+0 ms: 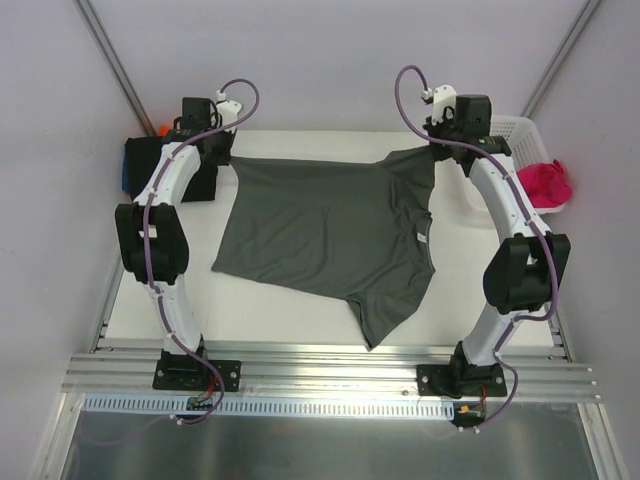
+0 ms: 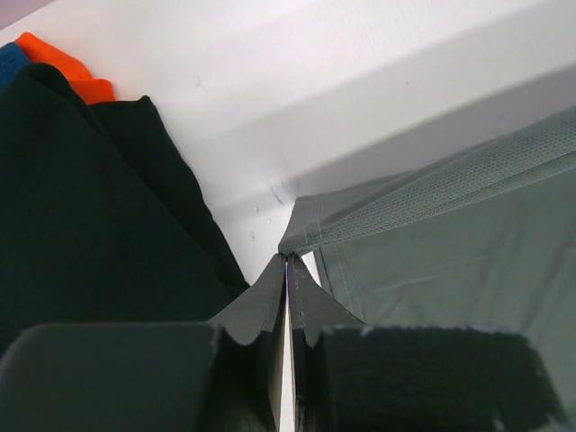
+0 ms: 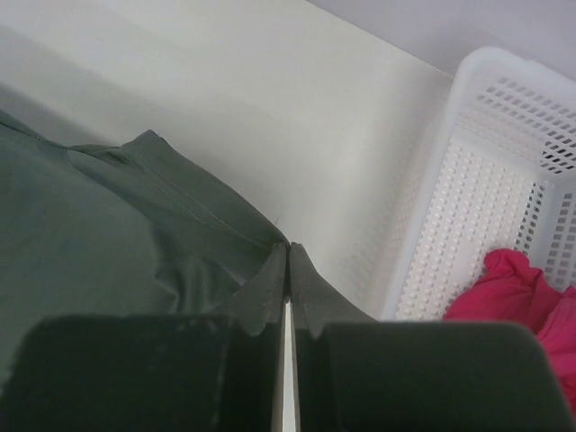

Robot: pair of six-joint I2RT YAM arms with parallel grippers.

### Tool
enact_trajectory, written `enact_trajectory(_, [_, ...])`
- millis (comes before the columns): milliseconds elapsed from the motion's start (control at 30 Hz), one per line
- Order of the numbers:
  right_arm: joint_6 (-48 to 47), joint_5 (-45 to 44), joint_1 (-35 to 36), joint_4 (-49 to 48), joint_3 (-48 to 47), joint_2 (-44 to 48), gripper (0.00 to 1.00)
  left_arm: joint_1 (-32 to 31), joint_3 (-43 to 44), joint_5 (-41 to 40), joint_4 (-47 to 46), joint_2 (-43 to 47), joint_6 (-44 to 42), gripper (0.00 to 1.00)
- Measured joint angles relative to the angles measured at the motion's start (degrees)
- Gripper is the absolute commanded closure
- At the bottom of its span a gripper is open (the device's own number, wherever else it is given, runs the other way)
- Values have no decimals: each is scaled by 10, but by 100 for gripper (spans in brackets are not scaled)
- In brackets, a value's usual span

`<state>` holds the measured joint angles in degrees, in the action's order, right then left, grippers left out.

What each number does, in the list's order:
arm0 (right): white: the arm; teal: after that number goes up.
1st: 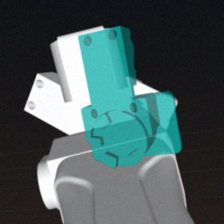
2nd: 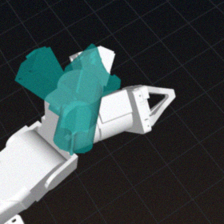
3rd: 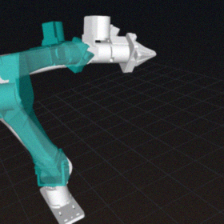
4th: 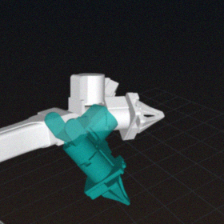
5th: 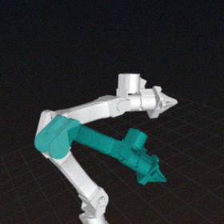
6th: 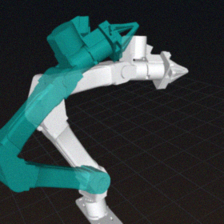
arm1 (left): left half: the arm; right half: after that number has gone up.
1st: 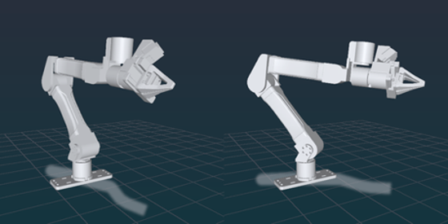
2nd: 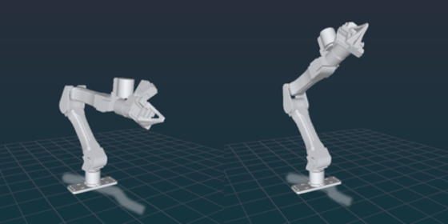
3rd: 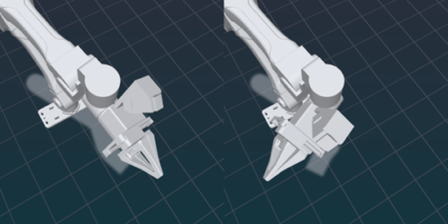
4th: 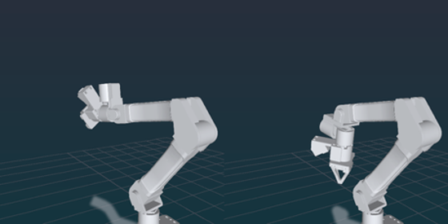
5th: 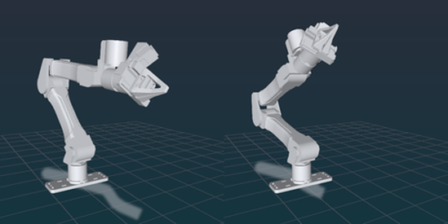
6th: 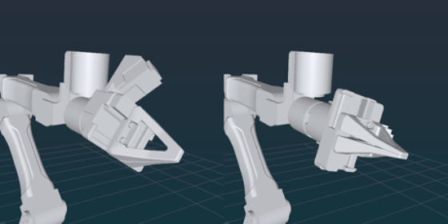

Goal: Fold and stack the t-shirts
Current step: Flatten the tshirt out

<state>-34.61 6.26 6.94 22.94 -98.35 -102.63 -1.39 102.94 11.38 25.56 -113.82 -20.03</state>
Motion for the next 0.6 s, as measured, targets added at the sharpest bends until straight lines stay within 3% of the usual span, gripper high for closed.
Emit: enact_trajectory(600, [39, 32, 20, 14, 130, 82, 99, 0, -110, -1, -9, 44, 1, 100])
